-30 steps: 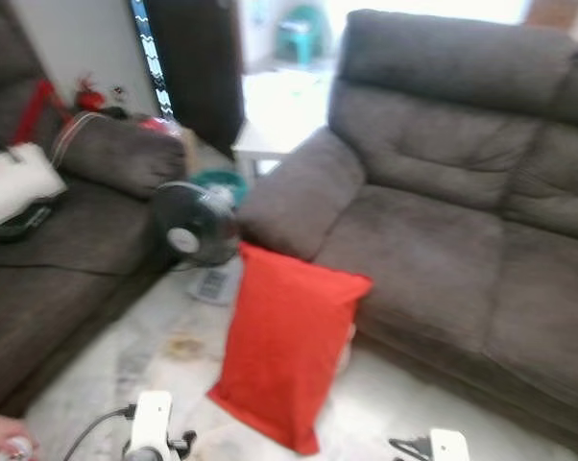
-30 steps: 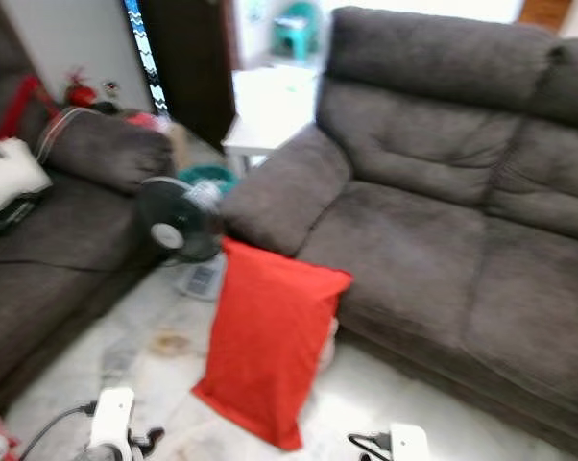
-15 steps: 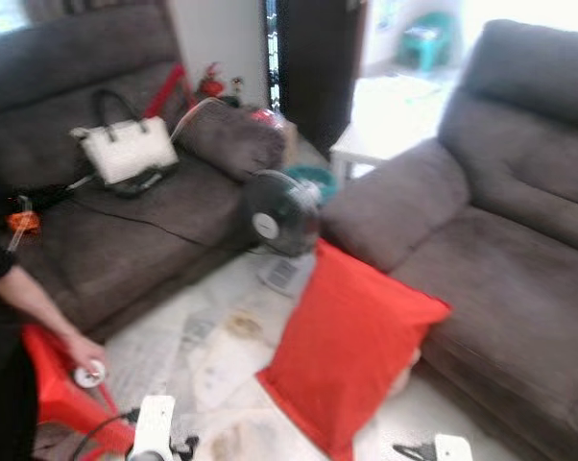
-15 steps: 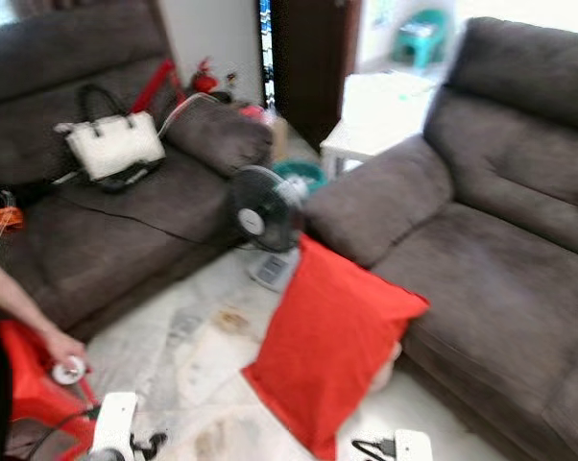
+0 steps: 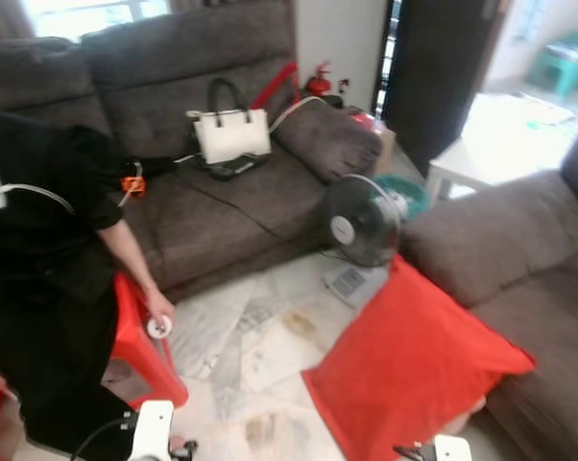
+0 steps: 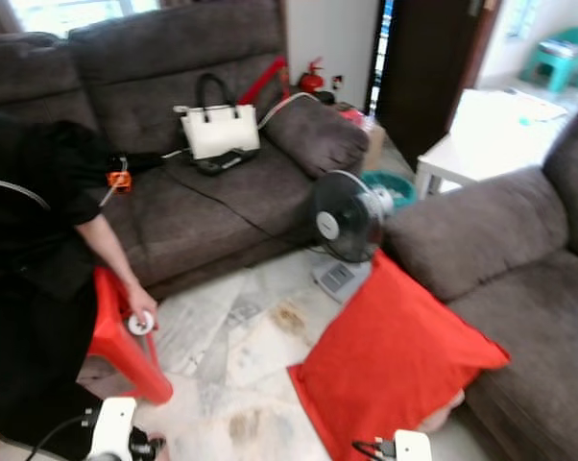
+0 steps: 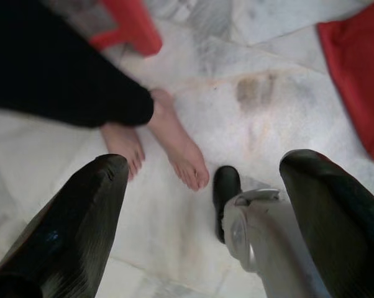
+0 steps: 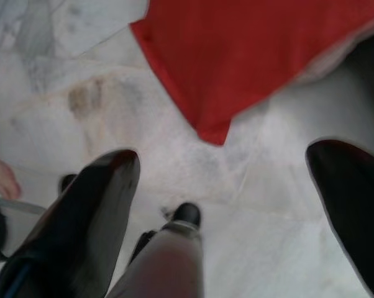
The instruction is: Move the pillow to the sofa from floor
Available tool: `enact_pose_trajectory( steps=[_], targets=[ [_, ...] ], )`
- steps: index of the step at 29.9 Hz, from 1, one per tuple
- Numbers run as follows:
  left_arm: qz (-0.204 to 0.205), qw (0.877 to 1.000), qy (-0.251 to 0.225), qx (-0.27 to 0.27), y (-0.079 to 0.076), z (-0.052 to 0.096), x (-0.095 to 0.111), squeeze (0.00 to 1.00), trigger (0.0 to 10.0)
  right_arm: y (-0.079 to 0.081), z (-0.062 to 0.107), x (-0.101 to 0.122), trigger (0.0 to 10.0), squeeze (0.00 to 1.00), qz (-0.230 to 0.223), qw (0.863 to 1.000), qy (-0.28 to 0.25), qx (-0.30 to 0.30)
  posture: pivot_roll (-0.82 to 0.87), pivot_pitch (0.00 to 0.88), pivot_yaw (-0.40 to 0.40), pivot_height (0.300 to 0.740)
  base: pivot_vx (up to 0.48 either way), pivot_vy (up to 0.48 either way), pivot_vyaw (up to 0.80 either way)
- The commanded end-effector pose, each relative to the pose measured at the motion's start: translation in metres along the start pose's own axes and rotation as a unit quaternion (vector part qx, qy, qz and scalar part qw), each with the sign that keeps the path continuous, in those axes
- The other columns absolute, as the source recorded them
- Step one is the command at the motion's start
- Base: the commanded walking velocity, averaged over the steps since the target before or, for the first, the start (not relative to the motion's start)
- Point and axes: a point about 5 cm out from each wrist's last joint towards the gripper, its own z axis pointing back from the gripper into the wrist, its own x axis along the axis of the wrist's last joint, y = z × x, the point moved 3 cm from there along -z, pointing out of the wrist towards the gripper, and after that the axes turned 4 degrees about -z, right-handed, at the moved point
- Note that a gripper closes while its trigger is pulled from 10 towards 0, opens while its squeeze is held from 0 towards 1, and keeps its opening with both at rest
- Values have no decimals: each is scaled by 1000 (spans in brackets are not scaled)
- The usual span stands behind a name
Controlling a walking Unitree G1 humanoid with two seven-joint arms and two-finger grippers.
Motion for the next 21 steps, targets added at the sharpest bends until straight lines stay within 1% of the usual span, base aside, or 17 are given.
enact_pose_trajectory(
  steps=[1,4,12,13,16,21],
  targets=[
    [-1,1000,12,3,3,1,-6,0,10000,3,-1,1,10000,0,0,1000,-2,4,75,0,-27,740,0,0,419],
    [-2,1000,12,3,3,1,-5,0,10000,3,-1,1,10000,0,-7,1000,-2,3,76,1,-27,740,0,0,0],
    [-7,1000,14,2,3,1,-6,0,10000,3,-1,1,10000,0,-7,1000,-2,3,75,4,-26,740,0,0,0],
    [-18,1000,14,1,3,1,-5,0,10000,3,-1,1,10000,0,-8,1000,-1,3,75,4,-25,740,0,0,0],
    [-27,1000,14,1,3,1,-5,0,10000,3,-1,0,10000,0,-7,1000,0,4,75,4,-25,740,0,-370,0],
    [-24,1000,14,1,3,1,-5,0,10000,3,-1,1,10000,0,-7,1000,0,5,75,5,-26,740,0,-336,0]
  ],
)
